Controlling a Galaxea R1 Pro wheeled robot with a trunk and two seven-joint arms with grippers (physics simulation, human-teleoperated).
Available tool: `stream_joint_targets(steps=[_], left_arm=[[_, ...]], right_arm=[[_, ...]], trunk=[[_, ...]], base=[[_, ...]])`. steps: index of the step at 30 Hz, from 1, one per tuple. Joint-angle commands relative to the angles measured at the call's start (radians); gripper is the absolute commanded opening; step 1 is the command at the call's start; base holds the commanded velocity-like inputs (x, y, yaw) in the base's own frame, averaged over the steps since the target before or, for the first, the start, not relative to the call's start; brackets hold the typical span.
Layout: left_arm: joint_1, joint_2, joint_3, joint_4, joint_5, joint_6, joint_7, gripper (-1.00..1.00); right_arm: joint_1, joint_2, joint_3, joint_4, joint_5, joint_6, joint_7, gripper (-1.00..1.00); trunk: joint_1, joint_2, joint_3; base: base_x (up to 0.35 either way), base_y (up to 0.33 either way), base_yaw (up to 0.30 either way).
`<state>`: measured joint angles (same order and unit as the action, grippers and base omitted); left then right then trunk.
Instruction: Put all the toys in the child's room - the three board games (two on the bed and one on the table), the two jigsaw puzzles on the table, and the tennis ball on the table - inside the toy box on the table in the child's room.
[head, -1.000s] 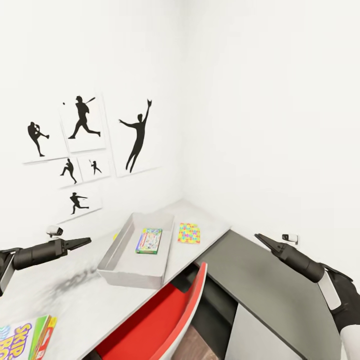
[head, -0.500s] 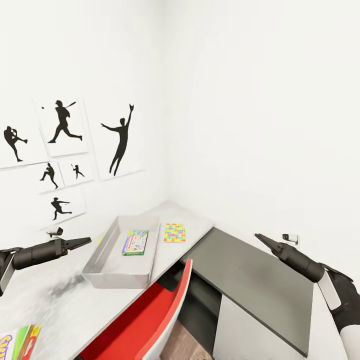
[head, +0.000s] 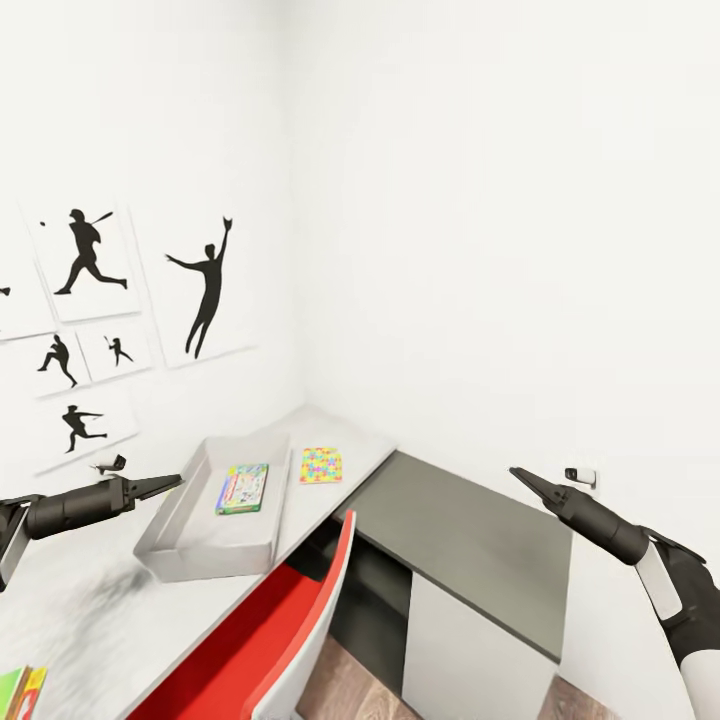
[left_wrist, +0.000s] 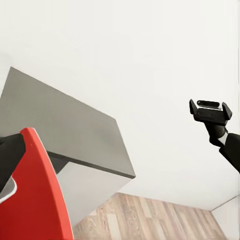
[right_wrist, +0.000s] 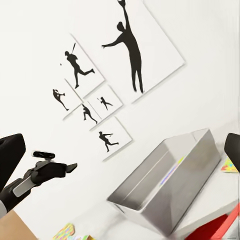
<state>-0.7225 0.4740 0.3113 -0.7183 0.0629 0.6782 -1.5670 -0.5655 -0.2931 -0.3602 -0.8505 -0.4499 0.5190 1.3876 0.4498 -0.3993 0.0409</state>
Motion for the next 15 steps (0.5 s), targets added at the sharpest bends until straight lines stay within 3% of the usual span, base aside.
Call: stream_joint_targets(steps=[1, 15], left_arm=[[0.000, 0.000, 0.000, 0.000, 0.000, 0.011, -0.004, 1.00], [0.000, 0.000, 0.000, -0.001, -0.001, 0.011, -0.004, 1.00]], right_arm=[[-0.001, 0.000, 0.000, 0.001, -0.003, 0.010, 0.002, 1.00], [0.000, 0.000, -0.001, 0.003, -0.003, 0.010, 0.001, 1.00]], trunk=[[0.000, -0.001, 0.001], [0.000, -0.001, 0.018]], base=[[-0.121, 0.000, -0.208], [-0.121, 0.000, -0.180]])
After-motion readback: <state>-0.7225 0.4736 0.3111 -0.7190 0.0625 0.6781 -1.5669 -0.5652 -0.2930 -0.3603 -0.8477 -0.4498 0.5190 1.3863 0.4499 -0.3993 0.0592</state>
